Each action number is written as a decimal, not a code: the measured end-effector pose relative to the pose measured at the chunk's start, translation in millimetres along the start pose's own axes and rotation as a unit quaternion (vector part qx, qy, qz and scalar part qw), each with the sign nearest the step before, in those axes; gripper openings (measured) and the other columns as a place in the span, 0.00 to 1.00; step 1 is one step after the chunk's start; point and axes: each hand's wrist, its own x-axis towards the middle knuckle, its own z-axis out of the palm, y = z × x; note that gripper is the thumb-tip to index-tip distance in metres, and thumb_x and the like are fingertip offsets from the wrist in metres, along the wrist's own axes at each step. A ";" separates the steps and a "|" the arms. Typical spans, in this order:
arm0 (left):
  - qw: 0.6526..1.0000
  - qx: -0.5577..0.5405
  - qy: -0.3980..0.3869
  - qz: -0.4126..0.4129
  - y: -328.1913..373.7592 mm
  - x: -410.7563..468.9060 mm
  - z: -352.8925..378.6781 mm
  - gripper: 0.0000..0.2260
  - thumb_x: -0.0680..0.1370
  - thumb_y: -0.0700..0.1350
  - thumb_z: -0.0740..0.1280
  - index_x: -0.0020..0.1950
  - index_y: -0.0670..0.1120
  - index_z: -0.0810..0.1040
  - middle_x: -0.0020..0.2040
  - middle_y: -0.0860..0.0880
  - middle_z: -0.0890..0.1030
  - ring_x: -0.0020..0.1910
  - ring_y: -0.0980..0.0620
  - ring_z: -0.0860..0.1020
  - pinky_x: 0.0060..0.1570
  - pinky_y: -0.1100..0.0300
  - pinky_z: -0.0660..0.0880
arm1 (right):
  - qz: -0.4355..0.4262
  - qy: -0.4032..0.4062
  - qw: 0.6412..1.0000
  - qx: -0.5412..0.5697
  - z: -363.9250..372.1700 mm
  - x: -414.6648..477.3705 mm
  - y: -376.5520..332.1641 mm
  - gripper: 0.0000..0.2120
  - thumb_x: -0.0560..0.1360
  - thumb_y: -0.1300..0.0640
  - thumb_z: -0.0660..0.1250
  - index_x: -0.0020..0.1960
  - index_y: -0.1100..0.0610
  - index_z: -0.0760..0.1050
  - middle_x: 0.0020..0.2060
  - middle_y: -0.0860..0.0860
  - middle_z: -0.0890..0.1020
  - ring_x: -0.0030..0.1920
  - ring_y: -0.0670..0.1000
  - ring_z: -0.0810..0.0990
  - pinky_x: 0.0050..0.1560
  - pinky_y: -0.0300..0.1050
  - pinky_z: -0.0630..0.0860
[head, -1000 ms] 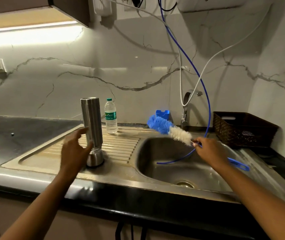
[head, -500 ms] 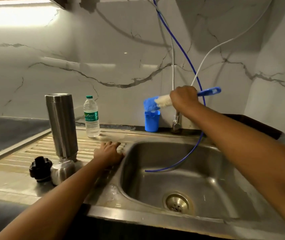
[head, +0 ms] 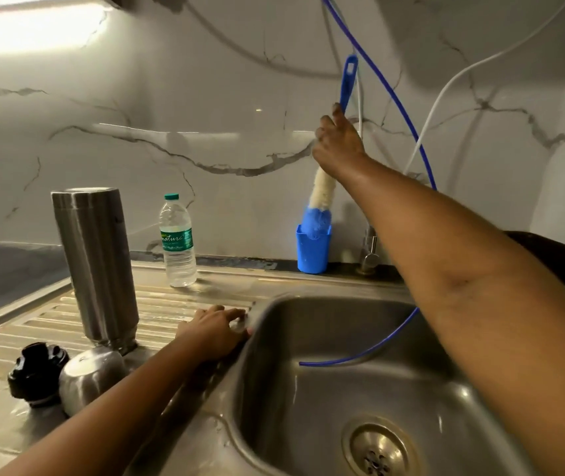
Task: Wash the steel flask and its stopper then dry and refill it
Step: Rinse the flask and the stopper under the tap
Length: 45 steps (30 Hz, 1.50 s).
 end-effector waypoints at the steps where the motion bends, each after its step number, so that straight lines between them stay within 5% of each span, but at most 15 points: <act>1: 1.000 0.001 0.002 0.000 0.7 1.0 0.5 0.27 0.77 0.65 0.56 0.75 0.60 0.58 0.77 0.49 0.58 0.74 0.43 0.57 0.70 0.39 0.60 | 0.004 0.012 1.000 0.005 6.9 4.7 -5.4 0.13 0.79 0.59 0.59 0.60 0.59 0.75 0.57 0.55 0.77 0.63 0.57 0.68 0.73 0.60 0.50; 6: 1.000 0.001 -0.001 0.000 -0.5 3.1 2.2 0.26 0.78 0.65 0.55 0.75 0.61 0.57 0.77 0.49 0.58 0.75 0.44 0.57 0.70 0.40 0.60 | 0.012 0.036 0.996 0.078 37.3 15.2 -35.7 0.13 0.76 0.65 0.61 0.61 0.62 0.75 0.56 0.57 0.75 0.63 0.58 0.68 0.72 0.63 0.51; 10: 1.000 0.002 -0.001 0.005 -0.6 2.9 2.4 0.26 0.78 0.64 0.55 0.75 0.61 0.57 0.77 0.50 0.57 0.74 0.45 0.58 0.70 0.44 0.61 | 0.029 0.074 0.975 0.208 63.7 23.3 -52.6 0.15 0.78 0.64 0.59 0.63 0.63 0.73 0.67 0.61 0.68 0.71 0.59 0.61 0.74 0.57 0.50; 15: 1.000 0.002 -0.001 0.004 -0.1 2.7 2.5 0.26 0.78 0.64 0.55 0.75 0.61 0.56 0.78 0.50 0.56 0.75 0.45 0.58 0.71 0.44 0.60 | 0.136 0.133 0.836 0.515 95.6 15.8 -75.2 0.35 0.79 0.56 0.57 0.77 0.59 0.39 0.76 0.57 0.39 0.75 0.57 0.37 0.73 0.52 0.39; 20: 1.000 0.003 -0.001 0.003 0.4 1.2 1.5 0.26 0.78 0.65 0.54 0.75 0.61 0.57 0.77 0.50 0.57 0.74 0.46 0.59 0.70 0.46 0.61 | 0.186 0.029 0.761 0.621 93.7 3.9 -93.5 0.36 0.80 0.49 0.56 0.76 0.54 0.35 0.75 0.57 0.35 0.76 0.57 0.39 0.75 0.56 0.43; 25: 1.000 0.009 -0.006 -0.005 3.8 -1.7 0.0 0.27 0.78 0.64 0.54 0.76 0.60 0.54 0.78 0.50 0.54 0.75 0.46 0.56 0.72 0.46 0.59 | 0.139 -0.049 0.782 0.605 92.2 5.7 -96.9 0.30 0.82 0.47 0.49 0.77 0.55 0.41 0.76 0.54 0.41 0.76 0.51 0.39 0.73 0.57 0.39; 30: 1.000 0.009 -0.010 -0.003 2.9 -1.1 1.1 0.27 0.78 0.65 0.53 0.76 0.61 0.54 0.78 0.50 0.54 0.75 0.46 0.56 0.72 0.45 0.59 | 0.098 -0.126 0.780 0.605 87.4 14.8 -92.8 0.33 0.80 0.40 0.48 0.76 0.53 0.35 0.75 0.52 0.34 0.75 0.52 0.34 0.72 0.60 0.38; 34: 1.000 0.014 -0.013 -0.004 2.9 -1.2 1.4 0.27 0.79 0.65 0.53 0.76 0.60 0.53 0.78 0.50 0.53 0.76 0.46 0.55 0.72 0.44 0.57 | 0.131 -0.097 0.792 0.588 93.5 10.9 -101.1 0.37 0.80 0.40 0.50 0.74 0.51 0.29 0.73 0.53 0.29 0.74 0.55 0.32 0.71 0.61 0.38; 37: 1.000 0.017 -0.011 -0.004 2.7 -1.8 1.4 0.27 0.78 0.65 0.52 0.76 0.60 0.52 0.78 0.50 0.52 0.76 0.46 0.54 0.72 0.43 0.56 | 0.178 -0.062 0.825 0.533 103.8 1.5 -116.0 0.37 0.80 0.41 0.49 0.74 0.54 0.29 0.74 0.52 0.31 0.75 0.52 0.33 0.73 0.61 0.39; 45: 1.000 0.021 -0.010 -0.002 2.3 -0.1 2.1 0.27 0.79 0.65 0.52 0.76 0.60 0.52 0.78 0.50 0.52 0.76 0.46 0.54 0.73 0.44 0.56 | 0.196 -0.080 0.838 0.503 104.1 1.3 -120.8 0.35 0.79 0.37 0.43 0.75 0.55 0.32 0.76 0.50 0.36 0.75 0.51 0.36 0.72 0.60 0.38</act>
